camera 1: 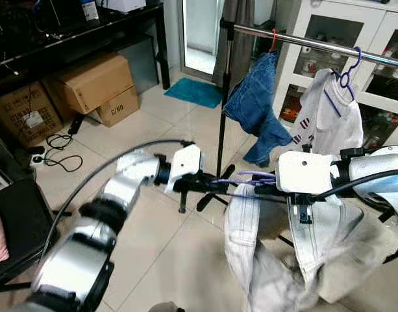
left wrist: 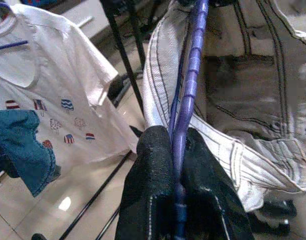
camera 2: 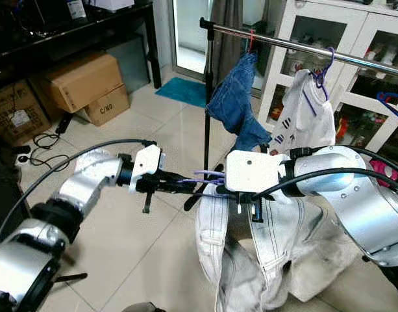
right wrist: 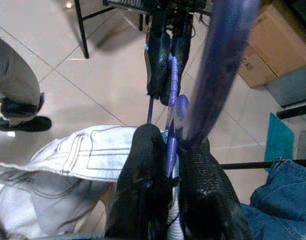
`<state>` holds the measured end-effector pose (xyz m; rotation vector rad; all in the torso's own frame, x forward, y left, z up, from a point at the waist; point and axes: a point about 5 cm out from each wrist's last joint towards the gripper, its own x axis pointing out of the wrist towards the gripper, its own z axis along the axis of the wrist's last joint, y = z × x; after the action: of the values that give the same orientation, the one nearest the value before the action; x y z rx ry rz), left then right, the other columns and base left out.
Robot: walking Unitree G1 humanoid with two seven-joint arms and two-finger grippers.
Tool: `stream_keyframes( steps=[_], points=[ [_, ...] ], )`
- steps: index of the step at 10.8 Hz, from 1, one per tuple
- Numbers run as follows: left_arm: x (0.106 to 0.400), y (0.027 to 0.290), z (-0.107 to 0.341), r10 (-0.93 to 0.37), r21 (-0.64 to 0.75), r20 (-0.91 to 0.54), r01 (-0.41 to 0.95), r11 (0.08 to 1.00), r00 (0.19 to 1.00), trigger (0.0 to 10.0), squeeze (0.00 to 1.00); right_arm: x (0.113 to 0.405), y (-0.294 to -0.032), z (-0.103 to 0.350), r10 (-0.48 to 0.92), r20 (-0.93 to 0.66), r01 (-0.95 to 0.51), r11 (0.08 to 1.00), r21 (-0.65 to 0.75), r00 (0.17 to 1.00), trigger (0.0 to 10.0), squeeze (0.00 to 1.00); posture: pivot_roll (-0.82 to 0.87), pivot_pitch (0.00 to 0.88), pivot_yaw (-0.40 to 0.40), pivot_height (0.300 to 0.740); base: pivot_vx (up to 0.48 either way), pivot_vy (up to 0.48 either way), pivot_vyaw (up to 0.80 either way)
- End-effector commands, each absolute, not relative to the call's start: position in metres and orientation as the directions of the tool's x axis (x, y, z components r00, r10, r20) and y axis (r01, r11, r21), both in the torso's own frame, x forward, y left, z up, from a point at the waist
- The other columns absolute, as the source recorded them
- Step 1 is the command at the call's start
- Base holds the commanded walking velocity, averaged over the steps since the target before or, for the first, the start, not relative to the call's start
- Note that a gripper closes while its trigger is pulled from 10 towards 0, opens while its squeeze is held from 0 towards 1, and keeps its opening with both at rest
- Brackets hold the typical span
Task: Hang hanger
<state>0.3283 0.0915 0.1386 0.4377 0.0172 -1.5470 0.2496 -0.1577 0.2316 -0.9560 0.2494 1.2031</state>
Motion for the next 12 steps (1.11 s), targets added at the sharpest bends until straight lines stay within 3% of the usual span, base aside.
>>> stream_keyframes(
  steps=[1, 2, 7, 10, 12],
  points=[
    [0.331, 0.087, 0.146, -0.973, 0.274, -0.215, 0.961, 0.02, 0.082, 0.0, 0.0, 0.247, -0.148, 0.252, 0.736, -0.565, -0.84, 0.008, -0.543, 0.373, 10.0, 0.9, -0.02, 0.0, 0.027, 0.74, 0.0, 0.0, 0.0],
    [0.331, 0.087, 0.147, -0.978, 0.266, -0.175, 0.962, 0.064, 0.114, 0.0, 0.0, 0.248, -0.149, 0.252, 0.737, -0.562, -0.84, 0.014, -0.542, 0.376, 10.0, 1.0, -0.02, 0.0, 0.02, 0.74, 0.0, 0.0, 0.0],
    [0.332, 0.094, 0.157, -0.975, 0.257, -0.07, 0.948, 0.188, 0.212, 0.0, 0.0, 0.248, -0.153, 0.252, 0.761, -0.515, -0.842, 0.074, -0.535, 0.394, 10.0, 1.0, -0.01, 0.0, 0.023, 0.74, 0.0, 0.0, 0.0],
    [0.326, 0.104, 0.146, -0.961, 0.235, -0.114, 0.947, 0.218, 0.25, 0.0, 0.0, 0.241, -0.169, 0.261, 0.777, -0.348, -0.817, 0.346, -0.46, 0.525, 10.0, 1.0, 0.0, 0.0, 0.035, 0.74, 0.0, 0.0, 0.0],
    [0.328, 0.108, 0.145, -0.946, 0.232, -0.116, 0.934, 0.272, 0.304, 0.0, 0.0, 0.23, -0.171, 0.256, 0.766, -0.313, -0.812, 0.437, -0.386, 0.561, 10.0, 1.0, 0.0, 0.0, 0.041, 0.74, 0.0, 0.0, 0.0]
  ],
)
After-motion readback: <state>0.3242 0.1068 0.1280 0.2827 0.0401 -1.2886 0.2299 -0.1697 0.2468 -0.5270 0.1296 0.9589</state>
